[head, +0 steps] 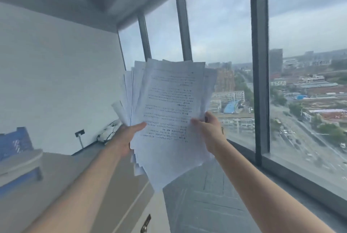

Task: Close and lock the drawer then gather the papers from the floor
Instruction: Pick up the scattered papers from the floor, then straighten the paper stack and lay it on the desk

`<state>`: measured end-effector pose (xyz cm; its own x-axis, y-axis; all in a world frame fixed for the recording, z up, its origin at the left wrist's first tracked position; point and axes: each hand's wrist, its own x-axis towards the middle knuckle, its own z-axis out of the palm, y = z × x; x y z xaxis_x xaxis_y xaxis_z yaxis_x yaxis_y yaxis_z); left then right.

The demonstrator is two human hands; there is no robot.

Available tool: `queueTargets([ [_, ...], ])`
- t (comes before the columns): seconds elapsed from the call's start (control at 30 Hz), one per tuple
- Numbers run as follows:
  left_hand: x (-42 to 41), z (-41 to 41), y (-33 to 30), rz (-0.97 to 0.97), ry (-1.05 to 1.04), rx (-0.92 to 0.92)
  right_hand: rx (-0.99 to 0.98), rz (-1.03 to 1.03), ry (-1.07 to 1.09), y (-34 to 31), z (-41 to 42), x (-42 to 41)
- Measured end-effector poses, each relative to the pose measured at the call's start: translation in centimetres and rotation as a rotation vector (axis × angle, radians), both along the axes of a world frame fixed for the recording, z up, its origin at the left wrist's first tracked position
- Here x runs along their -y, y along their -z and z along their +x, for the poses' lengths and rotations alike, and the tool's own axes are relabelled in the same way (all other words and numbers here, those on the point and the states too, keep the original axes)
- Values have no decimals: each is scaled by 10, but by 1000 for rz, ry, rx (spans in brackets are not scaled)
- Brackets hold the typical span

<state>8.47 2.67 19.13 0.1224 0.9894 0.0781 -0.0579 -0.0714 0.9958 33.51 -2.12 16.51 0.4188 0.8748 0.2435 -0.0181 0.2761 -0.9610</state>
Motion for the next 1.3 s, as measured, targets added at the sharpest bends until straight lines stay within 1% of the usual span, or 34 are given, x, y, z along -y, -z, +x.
queueTargets([
  [0.2,86,-79,-110,232,-109,24,-27,168,-147,-102,-75,37],
  [0.33,139,-133,-168,365,-209,24,-49,257,-263,-158,-130,56],
  [0.47,190,-184,-209,439,-333,7,-48,313,-394,-197,-182,74],
  [0.6,236,-222,-233,481,-429,4,-86,349,-522,-222,-231,88],
  [0.7,265,-247,-241,506,-493,-21,-91,368,-617,-232,-265,94],
  [0.93,312,-305,-238,534,-725,10,-81,401,-834,-236,-352,97],
  [1.0,323,-323,-231,534,-784,6,-74,400,-899,-229,-378,98],
  [1.13,337,-358,-207,517,-876,-47,-48,329,-1014,-210,-430,99],
  [1.3,333,-408,-161,454,-936,-64,-88,259,-1065,-166,-496,91],
])
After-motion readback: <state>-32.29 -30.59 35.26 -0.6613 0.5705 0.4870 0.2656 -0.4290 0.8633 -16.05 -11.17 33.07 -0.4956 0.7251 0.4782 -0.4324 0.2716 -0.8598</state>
